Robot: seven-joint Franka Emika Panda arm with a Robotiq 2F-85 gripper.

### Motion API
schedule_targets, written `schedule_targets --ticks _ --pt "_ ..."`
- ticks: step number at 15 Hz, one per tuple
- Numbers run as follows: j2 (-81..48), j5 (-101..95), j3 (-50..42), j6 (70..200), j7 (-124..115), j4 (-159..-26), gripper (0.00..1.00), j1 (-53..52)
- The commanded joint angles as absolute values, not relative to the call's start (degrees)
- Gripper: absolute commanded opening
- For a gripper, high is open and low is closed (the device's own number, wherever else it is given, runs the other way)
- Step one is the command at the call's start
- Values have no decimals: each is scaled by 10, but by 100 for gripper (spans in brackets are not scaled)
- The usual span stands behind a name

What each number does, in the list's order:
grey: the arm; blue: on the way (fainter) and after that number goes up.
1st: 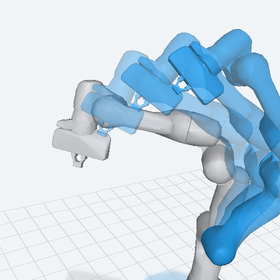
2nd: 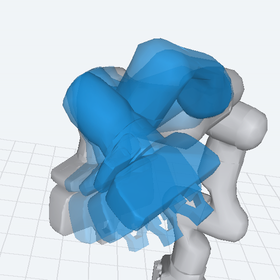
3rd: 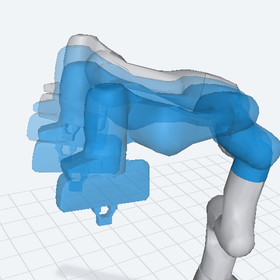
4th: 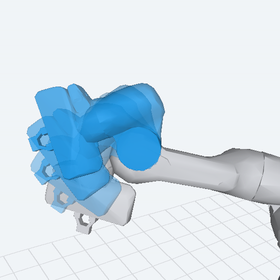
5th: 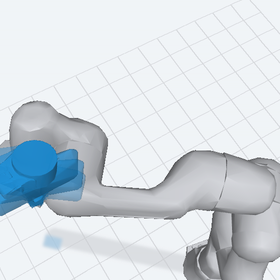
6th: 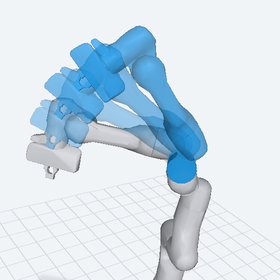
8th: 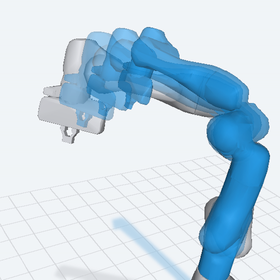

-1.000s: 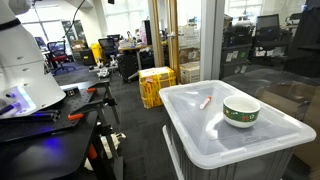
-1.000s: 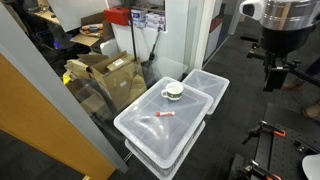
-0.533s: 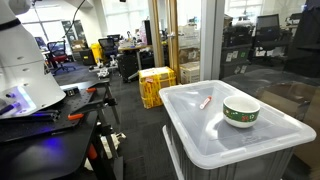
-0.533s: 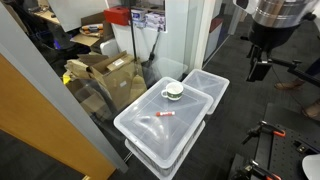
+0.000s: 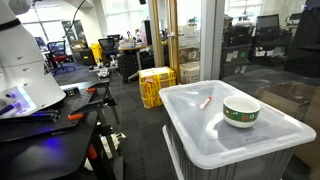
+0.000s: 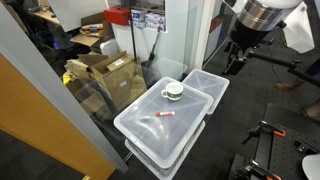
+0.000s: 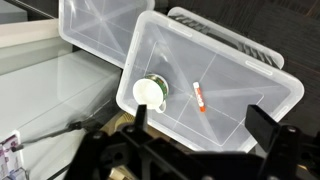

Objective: Take the marker and put it in the cup

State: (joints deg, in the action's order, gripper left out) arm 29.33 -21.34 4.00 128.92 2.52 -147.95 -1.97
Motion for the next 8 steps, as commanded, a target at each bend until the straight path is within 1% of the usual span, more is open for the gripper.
schedule_targets --ticks 1,8 --pt "259 -213 7 1380 78 -1486 100 -16" --pt "159 -163 -56 1502 207 -1478 100 -24"
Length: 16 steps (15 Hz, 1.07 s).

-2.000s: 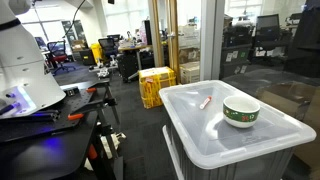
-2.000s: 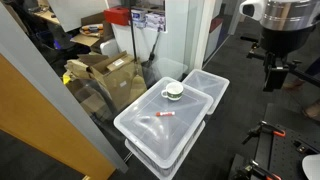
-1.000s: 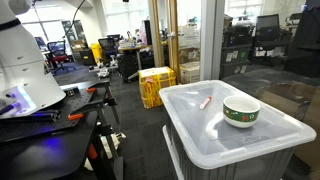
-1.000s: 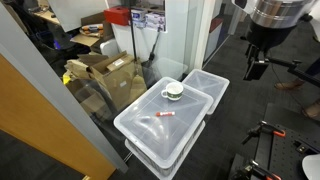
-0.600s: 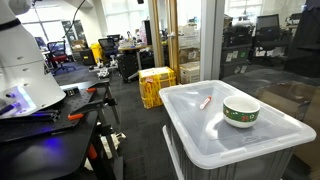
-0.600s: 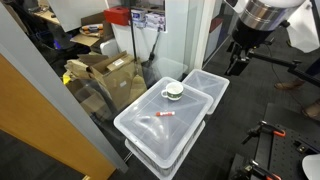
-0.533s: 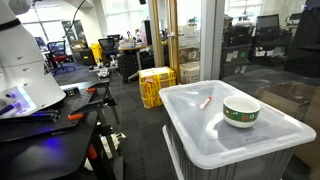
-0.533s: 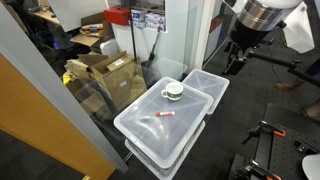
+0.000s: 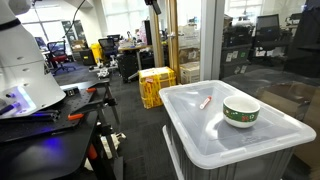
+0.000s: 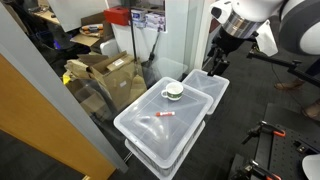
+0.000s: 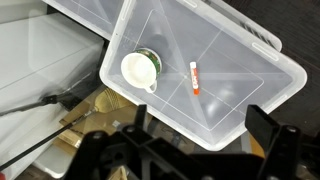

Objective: Take the marker and put it in the cup

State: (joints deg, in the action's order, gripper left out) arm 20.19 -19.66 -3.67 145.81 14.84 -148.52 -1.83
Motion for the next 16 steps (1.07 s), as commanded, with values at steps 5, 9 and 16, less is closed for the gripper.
schedule_targets --ticks 5,9,16 --pt "80 -136 -59 1569 254 -1469 100 -15" --pt "21 -169 -48 1625 216 -1458 100 5" --pt "-64 -253 -56 1678 147 -1422 100 18"
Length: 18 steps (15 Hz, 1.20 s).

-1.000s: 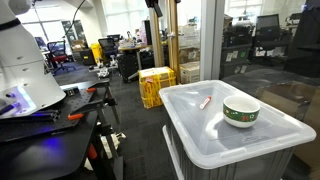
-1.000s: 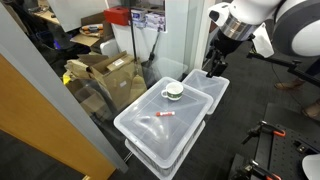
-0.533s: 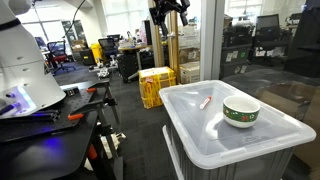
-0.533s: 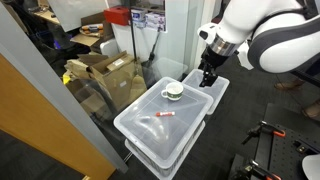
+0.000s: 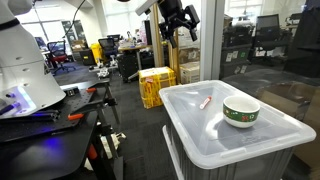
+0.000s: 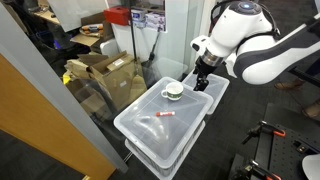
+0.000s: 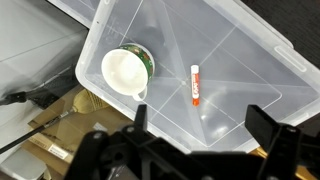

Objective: Take the marker and put it in the cup

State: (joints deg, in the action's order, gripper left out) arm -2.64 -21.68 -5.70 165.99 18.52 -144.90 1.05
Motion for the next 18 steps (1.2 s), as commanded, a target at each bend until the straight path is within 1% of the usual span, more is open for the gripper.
schedule_targets --ticks 1,4,5,13,18 --pt "-76 -262 -66 1680 133 -1416 100 8" --pt "-99 -262 -66 1672 113 -1398 100 4" --pt "-99 -237 -53 1659 128 -1399 100 11" --pt "-93 -249 -57 1661 134 -1409 100 11" --pt "-153 -240 -55 1714 144 -1383 100 17"
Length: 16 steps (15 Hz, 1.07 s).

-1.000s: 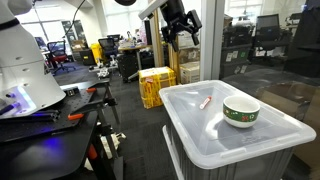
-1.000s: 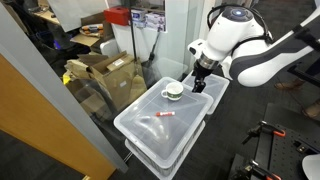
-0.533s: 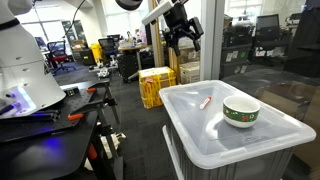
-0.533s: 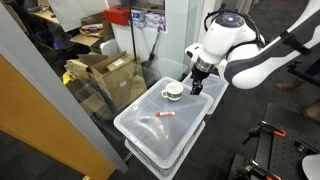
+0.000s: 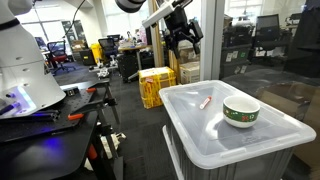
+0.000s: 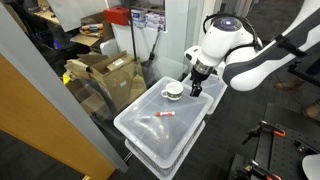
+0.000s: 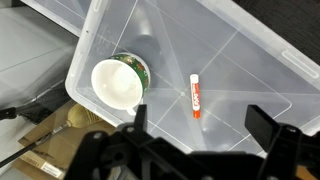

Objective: Take the marker and put it in the cup

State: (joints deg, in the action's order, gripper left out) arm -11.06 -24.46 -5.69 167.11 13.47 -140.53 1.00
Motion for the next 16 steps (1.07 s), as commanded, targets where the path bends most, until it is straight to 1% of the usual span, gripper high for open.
schedule_targets --ticks 1,4,7,16 --pt "-168 -243 -56 1732 146 -1376 100 17" --pt "-214 -225 -41 1777 178 -1358 100 31" --pt "-253 -207 -15 1789 198 -1336 100 53" --pt "-358 -185 89 1764 264 -1242 100 151"
